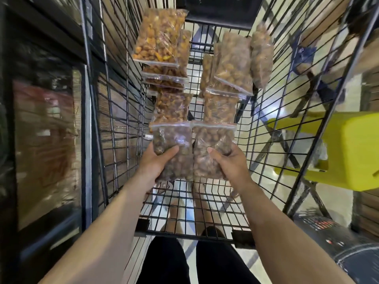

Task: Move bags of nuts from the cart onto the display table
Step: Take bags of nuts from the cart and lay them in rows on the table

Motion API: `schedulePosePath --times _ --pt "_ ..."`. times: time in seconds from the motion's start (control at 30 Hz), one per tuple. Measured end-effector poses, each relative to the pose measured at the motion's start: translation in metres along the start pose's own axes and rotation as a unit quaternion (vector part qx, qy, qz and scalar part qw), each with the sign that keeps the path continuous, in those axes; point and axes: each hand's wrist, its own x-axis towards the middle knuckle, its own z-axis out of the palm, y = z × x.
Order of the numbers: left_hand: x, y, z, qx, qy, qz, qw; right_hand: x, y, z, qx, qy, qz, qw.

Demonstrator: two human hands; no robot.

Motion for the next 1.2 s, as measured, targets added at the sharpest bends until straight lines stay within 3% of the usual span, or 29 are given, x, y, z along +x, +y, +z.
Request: schedulePosePath --times 0.5,0.77,1.0,1.2 --pt "-0.141 0.073 -0.034 -0.027 0.062 0.17 0.983 -0.1 -0.121 -0.034 0.013 -0.088 -0.072 0.993" --pt "-0.241 0.098 -0.077 -0.038 0.15 0.262 0.953 -0.186 -0.198 -0.026 -0.005 -0.173 -0.177 0.969" --pt "-0.331 0.083 -0.124 -0.132 0.185 0.321 0.919 -0.267 -0.232 -0.005 -0.047 -0.231 -0.262 0.936" --pt "-0.418 0.029 -0.153 -0.185 0.251 0.376 0.872 -0.347 -0.219 0.023 -0.076 -0.289 -0.319 0.9"
